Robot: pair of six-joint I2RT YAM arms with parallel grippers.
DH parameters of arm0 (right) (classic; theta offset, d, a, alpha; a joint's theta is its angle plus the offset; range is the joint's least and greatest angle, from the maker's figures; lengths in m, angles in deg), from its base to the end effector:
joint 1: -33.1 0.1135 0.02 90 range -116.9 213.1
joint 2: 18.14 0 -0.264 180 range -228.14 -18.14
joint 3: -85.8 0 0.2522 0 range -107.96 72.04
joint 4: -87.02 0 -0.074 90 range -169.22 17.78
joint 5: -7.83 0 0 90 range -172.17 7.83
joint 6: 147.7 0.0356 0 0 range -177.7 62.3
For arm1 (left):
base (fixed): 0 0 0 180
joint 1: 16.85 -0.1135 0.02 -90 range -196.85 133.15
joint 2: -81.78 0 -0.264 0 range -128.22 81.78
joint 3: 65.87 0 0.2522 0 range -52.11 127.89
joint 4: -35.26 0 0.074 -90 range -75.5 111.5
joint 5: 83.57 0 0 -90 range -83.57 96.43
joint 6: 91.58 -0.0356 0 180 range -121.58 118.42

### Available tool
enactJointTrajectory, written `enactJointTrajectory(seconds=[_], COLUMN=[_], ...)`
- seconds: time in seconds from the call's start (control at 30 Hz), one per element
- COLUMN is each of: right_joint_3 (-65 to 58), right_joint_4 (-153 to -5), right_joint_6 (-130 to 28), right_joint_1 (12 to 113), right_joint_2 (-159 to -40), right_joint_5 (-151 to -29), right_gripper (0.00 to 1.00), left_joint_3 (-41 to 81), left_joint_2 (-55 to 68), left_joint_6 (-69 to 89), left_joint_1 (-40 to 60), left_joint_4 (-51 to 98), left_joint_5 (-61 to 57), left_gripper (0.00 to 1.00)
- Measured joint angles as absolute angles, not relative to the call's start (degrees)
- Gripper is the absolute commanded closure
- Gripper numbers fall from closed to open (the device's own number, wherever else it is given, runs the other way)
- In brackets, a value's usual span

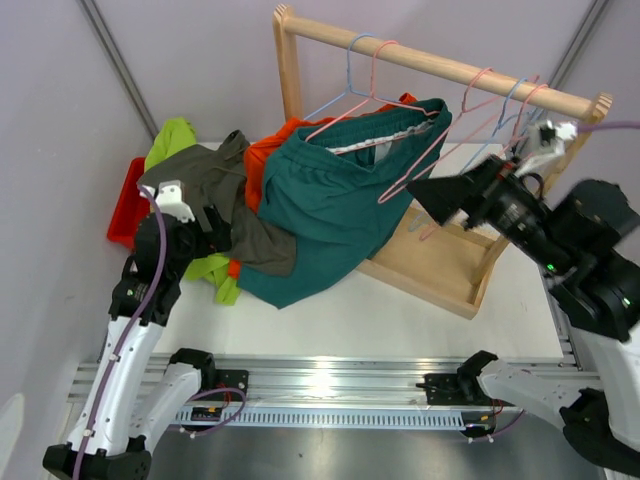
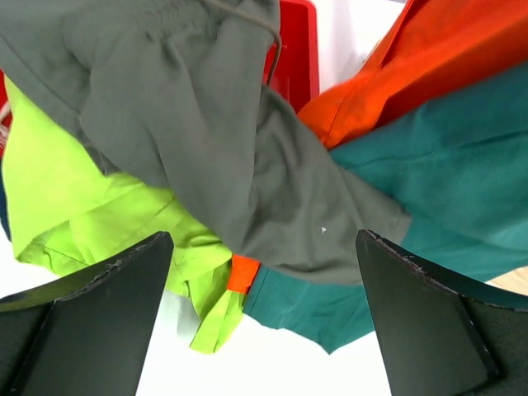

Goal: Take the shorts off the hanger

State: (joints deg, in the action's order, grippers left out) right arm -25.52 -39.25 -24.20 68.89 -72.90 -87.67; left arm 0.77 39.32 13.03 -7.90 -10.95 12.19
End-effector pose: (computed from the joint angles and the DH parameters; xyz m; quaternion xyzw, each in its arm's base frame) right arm 0.0921 0.0706 0.5450 -0.0485 0.6878 0.4385 0.5764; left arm 0.1554 -0.0209 0.3540 -0.0689 0.8257 -0.0732 0.5550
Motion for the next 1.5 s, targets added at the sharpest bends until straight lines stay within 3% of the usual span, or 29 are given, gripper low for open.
enactJointTrajectory(seconds=[0.1, 0.23, 0.47, 1.13, 1.3, 1.33, 1.37, 1.5], right_joint_3=[-26.33, -28.21, -28.62, -30.20, -30.24, -30.29, -30.39, -30.48], right_joint_4=[-43.54, -48.69, -52.69, -67.12, -70.42, -70.73, -70.86, -70.90], right_joint_6=[-23.76, -24.07, -25.95, -25.23, -24.66, -24.57, -24.44, -23.74], right_joint_1=[68.93, 68.93, 68.98, 69.37, 69.70, 69.79, 69.92, 70.33], right_joint_2=[-78.69, -88.64, -101.69, -104.40, -106.23, -106.63, -107.17, -108.61], right_joint_5=[-89.37, -88.94, -82.12, -74.25, -72.00, -71.69, -71.21, -69.40], right_gripper=[0.06, 0.18, 0.24, 0.31, 0.45, 0.49, 0.60, 0.76], left_joint_3=[-3.77, -5.72, -5.85, -6.05, -6.05, -6.05, -6.05, -6.05], left_joint_2=[42.03, 43.70, 43.91, 43.65, 43.65, 43.65, 43.65, 43.50], left_joint_6=[13.03, 13.31, 13.46, 13.44, 13.44, 13.44, 13.44, 13.44], left_joint_1=[-7.85, -7.70, -6.96, -6.34, -6.30, -6.30, -6.30, -6.23], left_joint_4=[-10.56, -11.17, -10.12, -9.62, -9.46, -9.46, -9.46, -9.44], left_joint_5=[12.21, 12.21, 12.10, 10.70, 10.46, 10.44, 10.42, 10.22], left_gripper=[0.01, 0.01, 0.01, 0.01, 0.01, 0.01, 0.01, 0.01])
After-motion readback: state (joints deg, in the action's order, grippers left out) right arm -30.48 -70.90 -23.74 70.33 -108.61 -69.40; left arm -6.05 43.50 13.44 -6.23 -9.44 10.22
